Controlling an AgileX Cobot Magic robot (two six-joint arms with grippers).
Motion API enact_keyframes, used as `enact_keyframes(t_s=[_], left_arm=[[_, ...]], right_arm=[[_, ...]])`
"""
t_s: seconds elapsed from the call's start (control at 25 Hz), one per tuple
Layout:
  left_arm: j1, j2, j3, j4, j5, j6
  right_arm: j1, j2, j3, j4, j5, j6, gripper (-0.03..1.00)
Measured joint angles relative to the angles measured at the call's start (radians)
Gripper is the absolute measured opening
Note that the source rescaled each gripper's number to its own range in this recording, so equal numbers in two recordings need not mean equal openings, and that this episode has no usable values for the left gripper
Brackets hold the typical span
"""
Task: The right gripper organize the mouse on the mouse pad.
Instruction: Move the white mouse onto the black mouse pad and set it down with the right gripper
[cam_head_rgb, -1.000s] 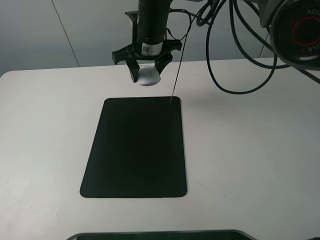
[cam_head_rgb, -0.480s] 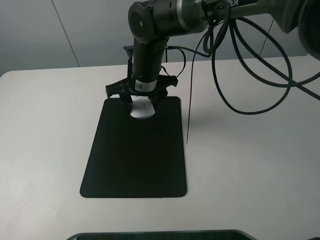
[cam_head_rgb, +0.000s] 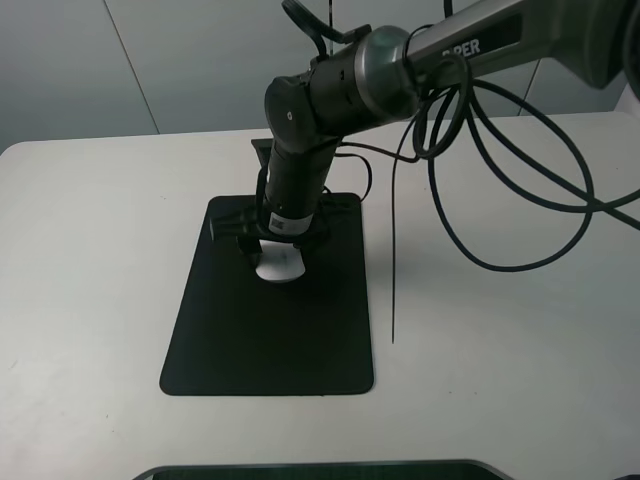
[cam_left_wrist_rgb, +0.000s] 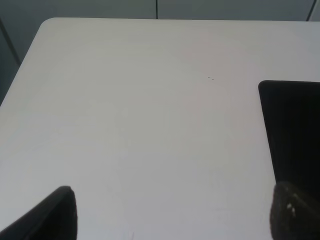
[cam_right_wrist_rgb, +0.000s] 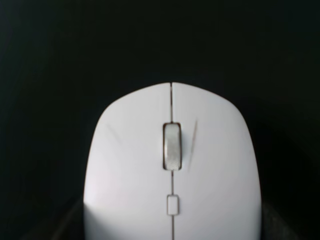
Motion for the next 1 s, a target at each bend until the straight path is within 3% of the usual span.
enact_keyframes(t_s=[0.32,1.0], left_arm=[[0.0,0.0,0.0,0.0,0.0,0.0],[0.0,0.0,0.0,0.002,0.0,0.0]], right_arm=[[0.019,0.0,0.015,-0.038,-0.067,0.008,0.02],[0.063,0.0,0.037,-0.173,-0.067,-0.014,0.02]])
